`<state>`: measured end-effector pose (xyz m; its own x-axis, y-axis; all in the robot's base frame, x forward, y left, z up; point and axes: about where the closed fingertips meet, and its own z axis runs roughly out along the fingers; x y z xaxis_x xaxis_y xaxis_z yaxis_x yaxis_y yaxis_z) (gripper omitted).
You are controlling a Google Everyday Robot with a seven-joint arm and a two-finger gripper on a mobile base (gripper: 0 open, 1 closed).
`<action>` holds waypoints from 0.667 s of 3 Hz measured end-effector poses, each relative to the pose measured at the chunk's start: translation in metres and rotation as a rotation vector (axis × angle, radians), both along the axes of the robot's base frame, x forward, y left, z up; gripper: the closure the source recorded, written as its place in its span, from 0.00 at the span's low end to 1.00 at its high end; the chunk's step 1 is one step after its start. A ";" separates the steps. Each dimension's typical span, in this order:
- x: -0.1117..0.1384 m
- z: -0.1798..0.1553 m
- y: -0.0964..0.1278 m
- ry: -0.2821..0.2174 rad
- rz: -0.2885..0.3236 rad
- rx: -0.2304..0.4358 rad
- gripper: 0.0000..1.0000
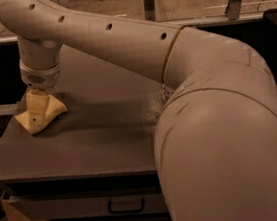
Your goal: Move sponge near blue plastic bottle
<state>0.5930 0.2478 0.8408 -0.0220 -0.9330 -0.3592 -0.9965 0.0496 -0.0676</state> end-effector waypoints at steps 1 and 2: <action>-0.004 -0.002 0.003 0.014 0.010 -0.003 0.41; -0.007 -0.007 0.008 0.029 0.019 -0.003 0.64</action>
Offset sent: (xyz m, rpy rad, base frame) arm -0.0105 0.0135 -0.0086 0.0015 0.0437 0.0261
